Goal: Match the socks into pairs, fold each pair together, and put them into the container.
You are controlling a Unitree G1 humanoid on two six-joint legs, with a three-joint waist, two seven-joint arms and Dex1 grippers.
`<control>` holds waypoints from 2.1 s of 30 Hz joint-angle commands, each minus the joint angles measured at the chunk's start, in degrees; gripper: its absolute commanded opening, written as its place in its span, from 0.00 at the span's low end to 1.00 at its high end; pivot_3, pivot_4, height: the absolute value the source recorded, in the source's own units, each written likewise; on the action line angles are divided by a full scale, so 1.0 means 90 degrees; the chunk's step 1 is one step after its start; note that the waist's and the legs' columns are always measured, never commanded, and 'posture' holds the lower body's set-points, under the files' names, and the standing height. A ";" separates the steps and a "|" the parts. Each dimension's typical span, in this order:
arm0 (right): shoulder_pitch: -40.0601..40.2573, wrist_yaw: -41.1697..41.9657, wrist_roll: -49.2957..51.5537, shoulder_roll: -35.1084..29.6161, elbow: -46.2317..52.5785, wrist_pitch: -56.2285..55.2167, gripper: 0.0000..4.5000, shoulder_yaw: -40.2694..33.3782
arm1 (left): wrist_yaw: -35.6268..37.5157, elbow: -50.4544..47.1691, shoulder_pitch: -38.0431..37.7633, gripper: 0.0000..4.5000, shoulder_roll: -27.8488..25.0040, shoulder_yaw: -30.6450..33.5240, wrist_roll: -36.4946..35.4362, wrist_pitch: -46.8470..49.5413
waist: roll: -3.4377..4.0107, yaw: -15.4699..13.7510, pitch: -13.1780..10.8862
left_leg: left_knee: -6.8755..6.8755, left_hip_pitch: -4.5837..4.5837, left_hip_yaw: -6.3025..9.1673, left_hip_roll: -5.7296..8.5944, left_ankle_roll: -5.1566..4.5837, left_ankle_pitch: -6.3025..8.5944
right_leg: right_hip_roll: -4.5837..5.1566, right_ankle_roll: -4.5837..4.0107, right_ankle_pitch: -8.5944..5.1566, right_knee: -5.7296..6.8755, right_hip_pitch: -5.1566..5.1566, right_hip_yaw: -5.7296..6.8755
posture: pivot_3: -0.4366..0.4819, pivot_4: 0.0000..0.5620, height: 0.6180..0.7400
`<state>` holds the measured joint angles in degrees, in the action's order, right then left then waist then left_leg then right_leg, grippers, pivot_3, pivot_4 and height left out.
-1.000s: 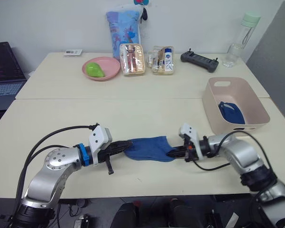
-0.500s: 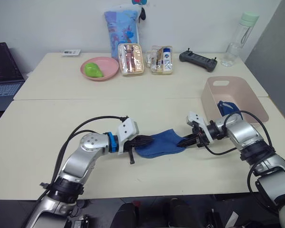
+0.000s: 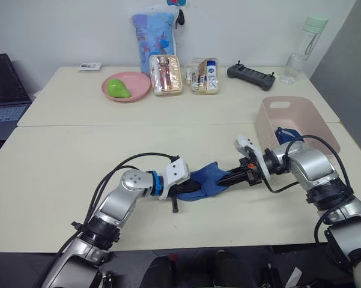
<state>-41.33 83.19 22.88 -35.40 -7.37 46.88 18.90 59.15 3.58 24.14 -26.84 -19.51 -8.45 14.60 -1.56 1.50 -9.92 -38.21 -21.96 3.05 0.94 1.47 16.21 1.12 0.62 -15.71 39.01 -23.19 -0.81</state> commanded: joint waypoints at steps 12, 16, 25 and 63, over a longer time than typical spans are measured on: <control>0.0239 -0.1189 0.0357 0.1222 0.0417 0.0420 0.00 -0.0009 | 0.0050 -0.1083 -0.0559 0.00 -0.0473 0.0645 -0.0518 0.0826 | 0.0001 0.0024 0.0001 | 0.0002 0.0001 0.0000 0.0000 0.0000 0.0000 | 0.0000 0.0000 0.0000 0.0001 -0.0002 -0.0001 | 0.48 0.27 1.00; 0.0208 -0.1383 0.0177 0.1339 0.0343 0.0303 0.00 0.0218 | 0.0372 -0.1999 -0.0867 0.00 -0.1322 0.1393 -0.1222 0.1538 | 0.0002 0.0047 0.0000 | 0.0006 0.0001 0.0000 -0.0008 0.0000 0.0000 | -0.0004 -0.0001 0.0000 0.0005 -0.0009 0.0001 | 0.48 0.27 1.00; 0.0233 -0.1821 -0.0234 0.1607 0.0103 -0.0019 0.00 0.0489 | 0.0528 -0.2377 -0.0713 0.00 -0.2130 0.2370 -0.2021 0.2008 | 0.0003 0.0008 -0.0001 | 0.0005 0.0000 0.0000 -0.0006 0.0000 0.0000 | -0.0003 -0.0001 -0.0001 -0.0001 -0.0005 0.0004 | 0.48 0.27 1.00; 0.0168 -0.1622 0.0068 0.0502 0.0528 -0.0124 0.75 0.0167 | 0.0286 -0.2215 -0.0271 0.00 -0.1393 0.0820 -0.1217 0.1241 | 0.0002 0.0025 -0.0002 | 0.0006 -0.0001 -0.0005 -0.0004 0.0000 0.0000 | -0.0004 0.0000 -0.0001 -0.0001 -0.0005 -0.0001 | 0.48 0.27 1.00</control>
<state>-38.99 68.57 24.02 -31.23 -3.15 47.58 20.26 61.89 -16.05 21.55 -39.02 -11.52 -21.37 28.46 -1.55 1.72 -9.94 -38.16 -21.97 3.01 0.91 1.47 16.22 1.09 0.62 -15.71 39.00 -23.25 -0.82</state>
